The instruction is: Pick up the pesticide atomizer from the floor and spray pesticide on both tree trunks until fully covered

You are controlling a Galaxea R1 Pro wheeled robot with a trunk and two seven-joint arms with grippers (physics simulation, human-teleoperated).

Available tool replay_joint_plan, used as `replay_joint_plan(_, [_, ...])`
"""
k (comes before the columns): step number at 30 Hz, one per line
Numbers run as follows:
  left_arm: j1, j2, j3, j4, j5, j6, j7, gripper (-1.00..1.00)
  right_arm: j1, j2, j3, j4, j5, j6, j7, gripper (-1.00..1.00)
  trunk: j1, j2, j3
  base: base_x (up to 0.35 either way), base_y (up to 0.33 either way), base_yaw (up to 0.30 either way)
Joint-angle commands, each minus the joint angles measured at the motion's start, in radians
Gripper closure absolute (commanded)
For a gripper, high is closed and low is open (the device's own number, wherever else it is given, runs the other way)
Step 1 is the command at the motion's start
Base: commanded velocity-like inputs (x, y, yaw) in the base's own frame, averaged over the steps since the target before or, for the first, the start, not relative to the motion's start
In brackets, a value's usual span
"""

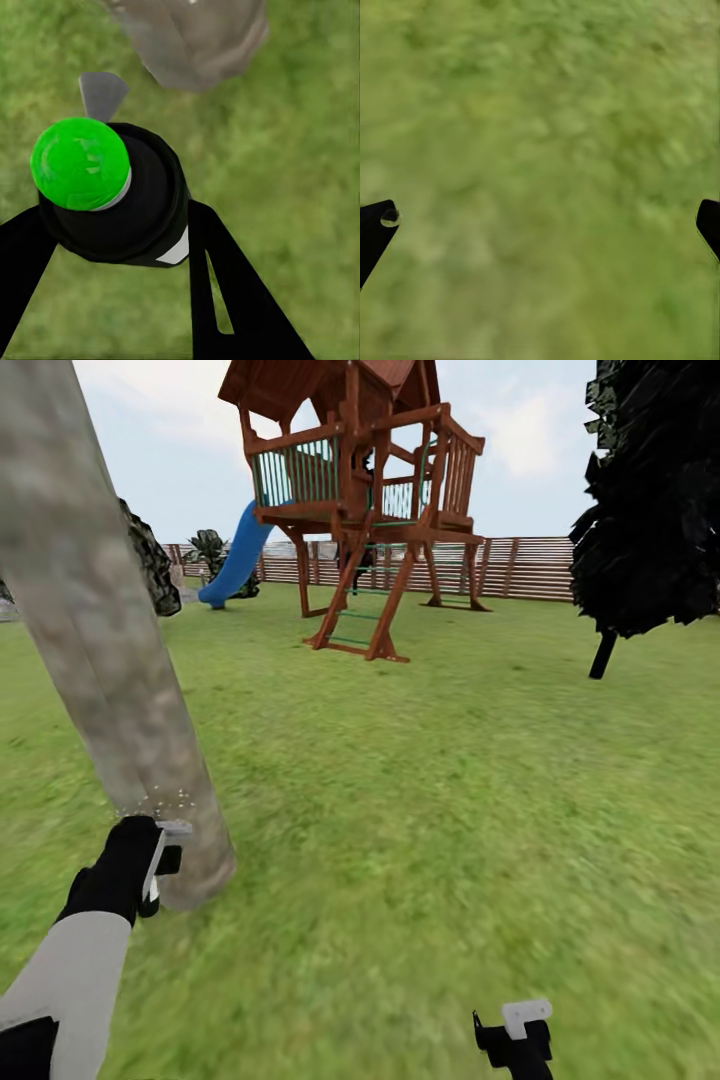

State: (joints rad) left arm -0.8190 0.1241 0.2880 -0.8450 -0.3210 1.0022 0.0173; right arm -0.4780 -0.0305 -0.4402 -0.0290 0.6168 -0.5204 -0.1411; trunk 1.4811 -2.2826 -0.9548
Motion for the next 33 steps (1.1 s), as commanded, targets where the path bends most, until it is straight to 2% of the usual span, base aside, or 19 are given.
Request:
replay_joint_plan(1, [0.021,0.027,0.011,0.001,0.012,0.000,0.001,1.00,-0.001,0.000,-0.005,0.001,0.011,-0.003,-0.006,-1.00,0.000,0.000,-0.001,0.142,-0.267,0.278])
replay_joint_plan(3, [0.035,0.025,0.011,0.002,0.014,-0.004,0.003,1.00,-0.001,0.000,-0.005,0.001,0.011,-0.003,-0.006,-1.00,0.000,0.000,-0.001,0.145,-0.267,0.278])
replay_joint_plan(5, [0.038,0.008,0.011,0.002,0.016,-0.005,0.004,1.00,-0.001,0.000,-0.005,0.001,0.011,-0.003,-0.006,-1.00,0.000,0.000,-0.001,0.166,-0.257,0.267])
replay_joint_plan(6, [0.039,-0.030,0.011,0.002,0.014,-0.006,0.005,1.00,-0.001,0.000,-0.005,0.001,0.010,-0.003,-0.006,-1.00,0.000,0.000,-0.001,0.215,-0.223,0.077])
replay_joint_plan(8, [0.038,-0.045,0.011,0.001,0.012,-0.007,0.006,1.00,-0.001,0.000,-0.005,0.001,0.010,-0.003,-0.006,-1.00,0.000,0.000,-0.001,0.230,-0.209,0.030])
replay_joint_plan(10, [0.039,-0.036,0.016,0.001,0.011,-0.007,0.006,1.00,-0.001,0.000,-0.005,0.001,0.010,-0.003,-0.006,-1.00,0.000,0.000,-0.001,0.239,-0.200,0.008])
replay_joint_plan(11, [0.041,0.014,0.018,0.002,0.011,-0.007,0.006,1.00,-0.001,0.000,-0.005,0.001,0.010,-0.003,-0.006,-1.00,0.000,0.000,-0.001,0.242,-0.197,0.042])
replay_joint_plan(12, [0.041,0.041,0.019,0.003,0.013,-0.007,0.006,1.00,-0.001,0.000,-0.005,0.001,0.011,-0.003,-0.006,-1.00,0.000,0.000,-0.001,0.241,-0.197,0.142])
replay_joint_plan(13, [0.042,0.056,0.019,0.006,0.014,-0.007,0.006,1.00,-0.001,0.000,-0.005,0.001,0.011,-0.003,-0.006,-1.00,0.000,0.000,-0.001,0.221,-0.206,0.208])
replay_joint_plan(15, [0.042,0.058,0.016,0.016,0.015,-0.007,0.005,1.00,-0.001,0.000,-0.005,0.001,0.011,-0.003,-0.006,-1.00,0.000,0.000,-0.001,0.164,-0.237,0.256])
replay_joint_plan(18, [0.043,0.004,0.013,0.028,0.017,-0.008,0.005,1.00,-0.001,0.000,-0.005,0.001,0.011,-0.003,-0.006,-1.00,0.000,0.000,-0.001,0.121,-0.259,0.275])
replay_joint_plan(20, [0.042,-0.021,0.013,0.029,0.016,-0.008,0.006,1.00,-0.001,0.000,-0.005,0.001,0.011,-0.003,-0.006,-1.00,0.000,0.000,-0.001,0.115,-0.262,0.277])
replay_joint_plan(22, [0.042,-0.015,0.019,0.030,0.013,-0.008,0.006,1.00,-0.001,0.000,-0.005,0.001,0.011,-0.003,-0.006,-1.00,0.000,0.000,-0.001,0.127,-0.263,0.277])
replay_joint_plan(26, [0.044,0.050,0.033,0.030,0.012,-0.008,0.007,1.00,-0.001,0.000,-0.005,0.001,0.011,-0.003,-0.006,-1.00,0.000,0.000,-0.001,0.139,-0.264,0.249])
replay_joint_plan(29, [0.062,0.034,0.029,0.034,0.016,-0.010,0.007,1.00,-0.001,0.000,-0.005,0.001,0.011,-0.003,-0.006,-1.00,0.000,0.000,-0.001,0.090,-0.270,0.050])
replay_joint_plan(30, [0.063,0.020,0.029,0.037,0.015,-0.010,0.007,1.00,-0.001,-0.001,-0.005,0.001,0.011,-0.003,-0.007,-1.00,0.000,0.000,-0.001,0.082,-0.272,0.014])
replay_joint_plan(31, [0.065,-0.015,0.028,0.042,0.014,-0.010,0.007,1.00,-0.001,-0.002,-0.005,0.001,0.011,-0.003,-0.008,-1.00,0.000,0.000,-0.001,0.080,-0.272,0.002])
replay_joint_plan(33, [0.065,-0.022,0.028,0.042,0.015,-0.010,0.007,1.00,-0.001,-0.002,-0.005,0.001,0.011,-0.003,-0.008,-1.00,0.000,0.000,-0.001,0.081,-0.272,0.001])
